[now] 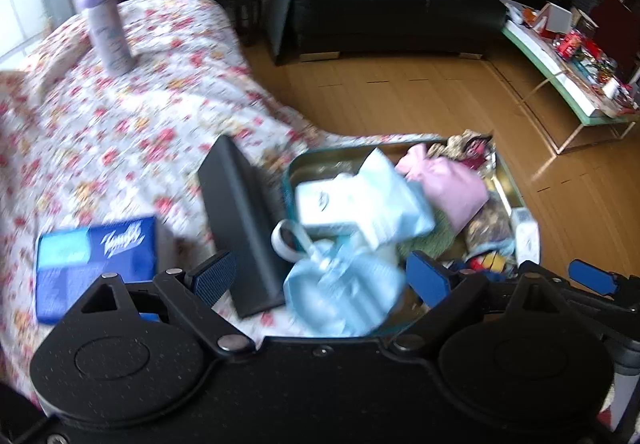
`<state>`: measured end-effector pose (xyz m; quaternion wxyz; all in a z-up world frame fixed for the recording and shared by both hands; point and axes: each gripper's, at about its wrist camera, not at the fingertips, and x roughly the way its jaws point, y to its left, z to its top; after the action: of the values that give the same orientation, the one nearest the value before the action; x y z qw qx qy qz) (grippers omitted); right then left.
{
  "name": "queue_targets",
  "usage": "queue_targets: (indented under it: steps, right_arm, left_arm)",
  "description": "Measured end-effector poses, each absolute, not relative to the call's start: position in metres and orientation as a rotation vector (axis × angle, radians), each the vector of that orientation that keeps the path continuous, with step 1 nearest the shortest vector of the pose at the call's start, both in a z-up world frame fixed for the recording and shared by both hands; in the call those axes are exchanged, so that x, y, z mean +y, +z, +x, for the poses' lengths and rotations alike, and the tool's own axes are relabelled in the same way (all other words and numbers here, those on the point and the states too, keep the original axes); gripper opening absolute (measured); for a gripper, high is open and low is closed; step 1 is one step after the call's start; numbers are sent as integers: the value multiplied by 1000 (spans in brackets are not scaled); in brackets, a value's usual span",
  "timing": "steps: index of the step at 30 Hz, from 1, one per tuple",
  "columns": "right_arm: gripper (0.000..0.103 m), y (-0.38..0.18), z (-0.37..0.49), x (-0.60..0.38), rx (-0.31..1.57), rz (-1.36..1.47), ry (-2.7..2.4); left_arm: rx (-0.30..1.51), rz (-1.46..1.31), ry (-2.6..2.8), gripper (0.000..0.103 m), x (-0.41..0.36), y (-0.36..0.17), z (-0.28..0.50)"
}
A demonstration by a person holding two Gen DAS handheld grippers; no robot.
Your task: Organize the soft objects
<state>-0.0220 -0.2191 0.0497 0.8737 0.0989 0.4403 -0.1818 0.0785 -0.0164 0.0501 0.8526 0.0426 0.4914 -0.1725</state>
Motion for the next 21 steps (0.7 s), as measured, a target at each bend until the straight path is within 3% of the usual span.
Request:
queue_targets:
  steps: [21]
  right_arm:
    - [65, 59, -68, -164, 899, 185, -376]
  left_arm:
    - [961, 114, -287, 91, 29, 47, 13]
